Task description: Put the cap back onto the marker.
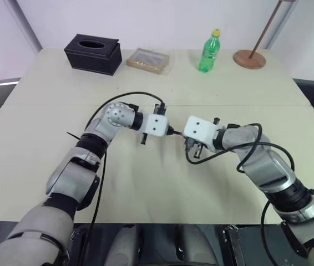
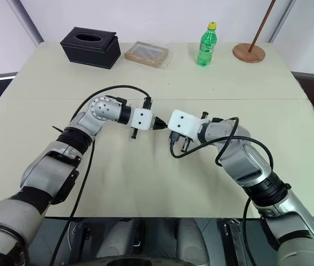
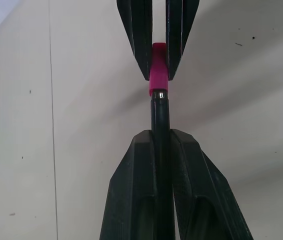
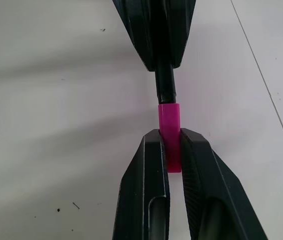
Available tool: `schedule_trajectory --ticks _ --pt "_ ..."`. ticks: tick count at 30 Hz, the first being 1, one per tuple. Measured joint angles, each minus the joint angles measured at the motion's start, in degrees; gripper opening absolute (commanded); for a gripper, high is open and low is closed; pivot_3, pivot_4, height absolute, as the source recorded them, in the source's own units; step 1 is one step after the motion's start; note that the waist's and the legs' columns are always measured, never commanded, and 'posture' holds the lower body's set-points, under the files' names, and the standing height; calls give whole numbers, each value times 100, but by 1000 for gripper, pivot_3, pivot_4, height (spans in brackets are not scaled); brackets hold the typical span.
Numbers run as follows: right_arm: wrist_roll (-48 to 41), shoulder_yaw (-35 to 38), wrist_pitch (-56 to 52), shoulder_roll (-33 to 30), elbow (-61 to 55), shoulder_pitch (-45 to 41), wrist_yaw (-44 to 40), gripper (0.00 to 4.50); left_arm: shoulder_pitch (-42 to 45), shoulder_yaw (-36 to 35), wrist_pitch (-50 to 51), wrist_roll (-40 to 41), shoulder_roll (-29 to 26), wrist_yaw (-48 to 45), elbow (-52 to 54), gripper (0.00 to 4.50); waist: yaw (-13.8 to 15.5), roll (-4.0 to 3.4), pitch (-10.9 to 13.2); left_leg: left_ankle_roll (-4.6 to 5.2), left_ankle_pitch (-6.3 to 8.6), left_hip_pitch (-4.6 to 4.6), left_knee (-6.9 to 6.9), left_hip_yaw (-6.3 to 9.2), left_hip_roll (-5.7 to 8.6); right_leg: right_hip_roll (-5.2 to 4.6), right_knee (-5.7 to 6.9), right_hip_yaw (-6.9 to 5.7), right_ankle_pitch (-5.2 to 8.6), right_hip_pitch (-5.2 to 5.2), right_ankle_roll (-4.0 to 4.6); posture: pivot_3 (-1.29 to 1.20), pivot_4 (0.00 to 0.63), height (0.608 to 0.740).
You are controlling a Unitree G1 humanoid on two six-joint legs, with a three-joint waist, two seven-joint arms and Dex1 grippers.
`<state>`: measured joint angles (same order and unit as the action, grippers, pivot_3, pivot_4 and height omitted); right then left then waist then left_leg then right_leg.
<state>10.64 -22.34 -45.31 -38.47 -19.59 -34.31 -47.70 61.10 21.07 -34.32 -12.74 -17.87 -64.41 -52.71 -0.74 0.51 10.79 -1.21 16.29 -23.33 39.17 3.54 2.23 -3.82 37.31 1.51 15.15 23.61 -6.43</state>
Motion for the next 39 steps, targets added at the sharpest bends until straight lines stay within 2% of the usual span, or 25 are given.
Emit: schedule_trajectory --ticks 11,25,39 --pt "163 -302 -8 75 86 -94 0 51 20 49 0 -77 -11 -135 -93 0 -2 0 0 0 0 0 0 0 1 0 0 0 0 1 0 0 150 740" --pt "274 -323 -39 205 262 -183 47 51 101 56 -82 -255 75 67 -235 0 -2 0 0 0 0 -2 0 0 1 0 1 0 0 4 0 0 150 740" --pt "273 -321 -17 234 267 -218 27 51 -207 -230 812 104 96 -295 305 0 -4 0 0 -1 0 -2 0 0 1 0 1 0 0 4 0 0 150 740"
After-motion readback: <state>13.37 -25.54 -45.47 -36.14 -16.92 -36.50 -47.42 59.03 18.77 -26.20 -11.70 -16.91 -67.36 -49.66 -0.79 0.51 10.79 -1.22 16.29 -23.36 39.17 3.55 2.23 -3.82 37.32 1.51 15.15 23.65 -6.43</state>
